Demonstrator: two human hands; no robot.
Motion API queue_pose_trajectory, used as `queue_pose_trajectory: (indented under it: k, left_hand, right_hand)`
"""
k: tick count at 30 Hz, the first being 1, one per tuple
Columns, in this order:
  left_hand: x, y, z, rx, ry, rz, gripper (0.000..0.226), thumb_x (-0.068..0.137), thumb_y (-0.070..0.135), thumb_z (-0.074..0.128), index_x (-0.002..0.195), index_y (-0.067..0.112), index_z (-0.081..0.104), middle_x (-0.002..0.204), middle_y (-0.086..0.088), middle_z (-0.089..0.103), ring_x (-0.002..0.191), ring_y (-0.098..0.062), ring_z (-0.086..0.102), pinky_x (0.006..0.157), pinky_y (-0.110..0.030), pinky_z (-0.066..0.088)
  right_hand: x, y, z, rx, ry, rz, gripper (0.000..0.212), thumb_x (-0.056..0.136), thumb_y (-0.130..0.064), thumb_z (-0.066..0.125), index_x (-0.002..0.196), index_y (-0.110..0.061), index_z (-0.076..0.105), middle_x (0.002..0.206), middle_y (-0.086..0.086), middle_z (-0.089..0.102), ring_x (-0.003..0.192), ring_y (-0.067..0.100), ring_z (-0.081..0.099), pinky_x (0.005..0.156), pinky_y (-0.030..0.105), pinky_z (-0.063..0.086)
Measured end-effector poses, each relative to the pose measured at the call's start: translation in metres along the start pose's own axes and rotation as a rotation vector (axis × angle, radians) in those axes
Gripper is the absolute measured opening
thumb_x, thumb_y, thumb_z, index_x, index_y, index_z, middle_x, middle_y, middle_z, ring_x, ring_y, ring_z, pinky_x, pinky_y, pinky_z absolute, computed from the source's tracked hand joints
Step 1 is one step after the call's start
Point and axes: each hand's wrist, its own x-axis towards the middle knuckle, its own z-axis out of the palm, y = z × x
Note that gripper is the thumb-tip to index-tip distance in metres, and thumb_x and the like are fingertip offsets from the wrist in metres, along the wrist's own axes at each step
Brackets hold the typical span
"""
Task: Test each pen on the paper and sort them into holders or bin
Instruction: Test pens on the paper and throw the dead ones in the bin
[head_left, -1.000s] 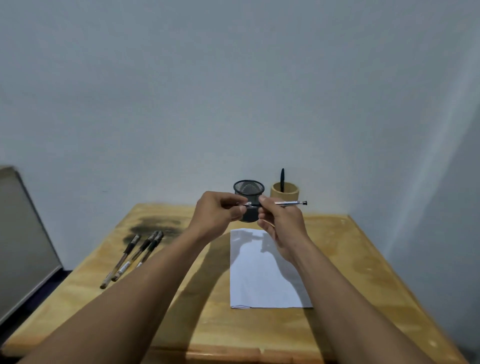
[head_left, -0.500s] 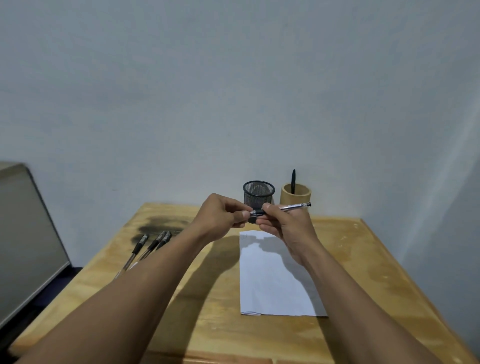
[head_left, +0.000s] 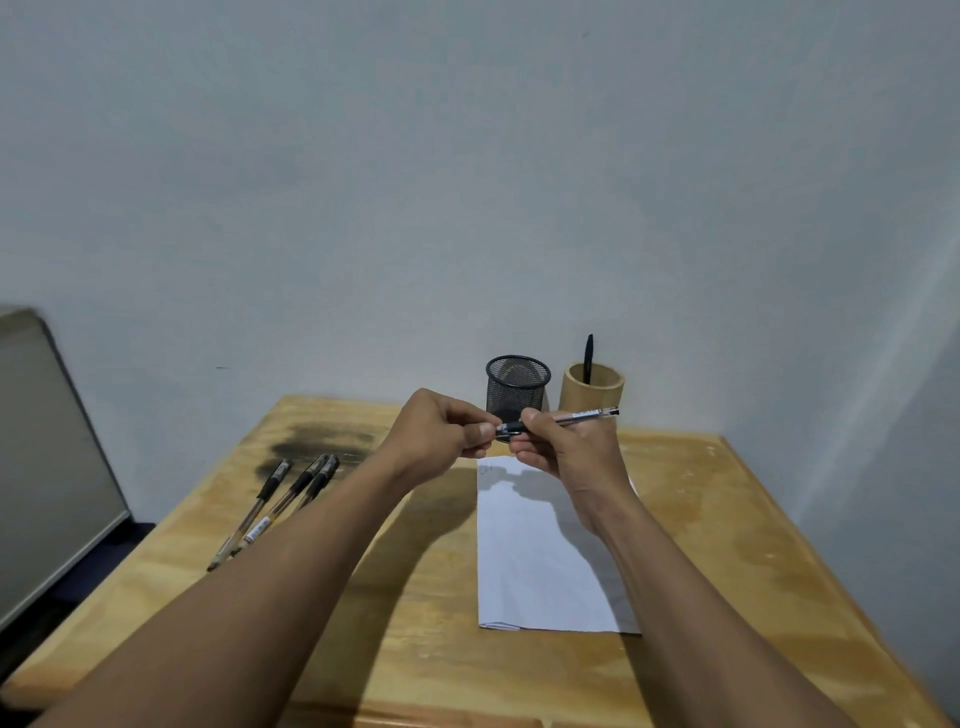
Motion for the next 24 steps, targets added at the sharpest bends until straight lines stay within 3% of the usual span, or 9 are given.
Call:
queue_pose_trajectory:
  k: [5,10,13,17,19,21,24]
  left_hand:
    - [0.003,0.001,-0.01,-0.031,0.016,-0.028,0.011,0.088,-0.007,0.067,0.095,-0.008,0.074,0.071,-0.013,0.067,0.063,-0.017,0.062,0.075,-0.027,0.062]
    - [0.0,-0.015,-0.033,0.061,0.105,-0.016,0.011,0.086,-0.003,0.07,0.089,0.003,0.079,0.081,-0.02,0.074,0.069,-0.02,0.068,0.078,-0.03,0.061]
    - [0.006,-0.021,-0.018,0.19,0.121,0.006,0.014,0.087,0.0,0.07,0.092,0.009,0.079,0.081,-0.008,0.075,0.071,-0.015,0.071,0.07,-0.019,0.057]
    - [0.018,-0.031,-0.007,0.386,0.155,0.024,0.019,0.088,-0.001,0.067,0.098,0.011,0.078,0.084,-0.003,0.074,0.076,-0.013,0.068,0.071,-0.014,0.052]
    - [0.021,-0.038,-0.003,0.421,0.165,0.007,0.015,0.085,0.002,0.071,0.092,0.015,0.074,0.083,-0.004,0.073,0.072,-0.012,0.065,0.059,-0.007,0.044]
    - [0.024,-0.048,0.002,0.488,0.186,-0.005,0.014,0.085,0.008,0.073,0.085,0.022,0.071,0.08,0.003,0.072,0.071,-0.011,0.066,0.056,-0.013,0.043]
    - [0.031,-0.056,0.008,0.596,0.201,-0.008,0.014,0.085,0.021,0.073,0.079,0.032,0.068,0.082,0.011,0.073,0.084,-0.013,0.067,0.073,-0.028,0.053]
  right_hand:
    - [0.002,0.0,-0.006,0.168,-0.004,0.059,0.01,0.093,-0.002,0.068,0.092,0.007,0.07,0.074,0.019,0.075,0.07,0.023,0.076,0.07,0.026,0.064]
    - [0.003,0.005,-0.035,0.131,0.102,0.098,0.028,0.091,-0.016,0.073,0.101,0.01,0.072,0.076,0.017,0.076,0.061,0.015,0.073,0.06,0.021,0.062]
    - [0.001,0.013,-0.025,0.05,0.087,0.098,0.027,0.093,-0.017,0.072,0.102,0.009,0.072,0.078,0.016,0.073,0.06,0.013,0.07,0.06,0.022,0.062]
    - [-0.001,0.025,-0.011,0.02,0.077,0.127,0.015,0.096,-0.014,0.067,0.102,-0.003,0.074,0.082,0.014,0.074,0.071,0.018,0.073,0.067,0.033,0.062]
    - [-0.002,0.031,-0.008,0.021,0.083,0.145,0.013,0.098,-0.011,0.064,0.099,-0.002,0.073,0.082,0.017,0.071,0.075,0.022,0.069,0.062,0.03,0.058]
    - [-0.004,0.036,-0.007,0.011,0.064,0.165,0.016,0.098,-0.008,0.063,0.101,0.006,0.07,0.082,0.02,0.067,0.075,0.025,0.062,0.055,0.024,0.052]
    - [-0.006,0.037,-0.009,-0.049,0.064,0.176,0.018,0.098,-0.01,0.064,0.102,0.007,0.071,0.079,0.017,0.07,0.072,0.023,0.064,0.056,0.021,0.055]
